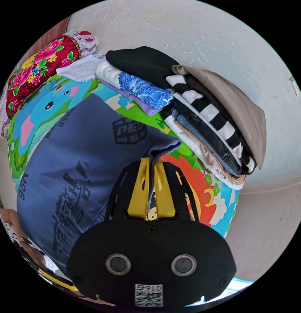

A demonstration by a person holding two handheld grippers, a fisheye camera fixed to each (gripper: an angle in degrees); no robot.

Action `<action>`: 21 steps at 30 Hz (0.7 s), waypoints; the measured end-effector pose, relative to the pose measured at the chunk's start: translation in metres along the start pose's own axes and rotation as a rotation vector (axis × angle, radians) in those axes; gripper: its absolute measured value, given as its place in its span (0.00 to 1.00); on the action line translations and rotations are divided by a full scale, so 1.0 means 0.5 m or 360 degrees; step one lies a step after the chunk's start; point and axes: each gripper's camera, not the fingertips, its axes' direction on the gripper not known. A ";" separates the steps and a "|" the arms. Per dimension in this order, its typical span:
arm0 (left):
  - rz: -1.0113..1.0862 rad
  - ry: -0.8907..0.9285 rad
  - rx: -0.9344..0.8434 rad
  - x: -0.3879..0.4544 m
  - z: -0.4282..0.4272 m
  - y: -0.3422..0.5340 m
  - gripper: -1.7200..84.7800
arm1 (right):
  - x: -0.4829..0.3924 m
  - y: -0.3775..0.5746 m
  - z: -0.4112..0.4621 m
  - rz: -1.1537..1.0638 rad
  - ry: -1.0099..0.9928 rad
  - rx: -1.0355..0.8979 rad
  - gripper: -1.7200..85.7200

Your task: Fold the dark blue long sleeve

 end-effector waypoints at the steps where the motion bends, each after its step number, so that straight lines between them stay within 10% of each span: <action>1: -0.0019 0.0027 -0.0016 -0.005 0.014 0.002 0.02 | -0.004 0.008 0.024 -0.0002 -0.0028 -0.0038 0.05; 7: -0.0080 0.0599 0.0164 -0.029 0.040 0.016 0.08 | 0.004 0.082 0.083 0.0250 -0.0005 -0.0013 0.11; 15: -0.0373 -0.0501 0.0239 -0.162 -0.228 0.111 0.08 | -0.155 0.320 -0.079 -0.0082 0.0099 0.0418 0.02; 21: -0.0395 -0.0674 0.0097 -0.194 -0.212 0.170 0.08 | -0.288 0.515 -0.050 -0.0267 0.0052 0.0298 0.02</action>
